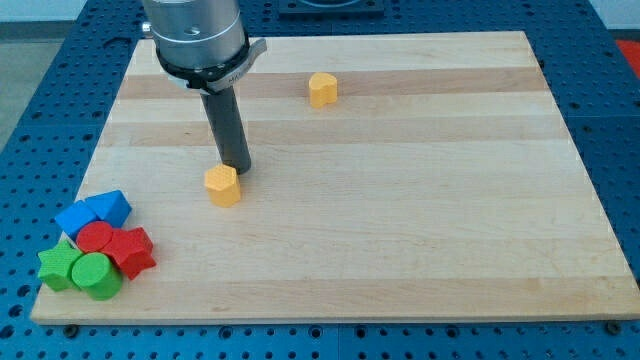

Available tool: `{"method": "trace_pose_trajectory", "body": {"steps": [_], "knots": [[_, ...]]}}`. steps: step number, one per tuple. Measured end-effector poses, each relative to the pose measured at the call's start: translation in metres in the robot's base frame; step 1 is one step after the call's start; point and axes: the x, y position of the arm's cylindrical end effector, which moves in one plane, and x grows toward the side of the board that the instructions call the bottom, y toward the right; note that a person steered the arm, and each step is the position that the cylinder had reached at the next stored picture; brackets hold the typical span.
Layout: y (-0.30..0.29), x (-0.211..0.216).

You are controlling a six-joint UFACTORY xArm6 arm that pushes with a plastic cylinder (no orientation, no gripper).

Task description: Slide yellow hexagon towards the red star

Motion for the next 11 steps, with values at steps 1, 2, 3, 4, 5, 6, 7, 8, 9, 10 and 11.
{"method": "trace_pose_trajectory", "body": {"steps": [1, 2, 3, 4, 5, 6, 7, 8, 9, 10, 11], "knots": [[0.0, -0.007], [0.0, -0.011], [0.0, -0.011], [-0.001, -0.011], [-0.007, -0.011], [-0.009, -0.011], [-0.009, -0.011], [-0.009, -0.011], [-0.014, -0.011], [-0.022, -0.011], [-0.028, -0.011]]}}
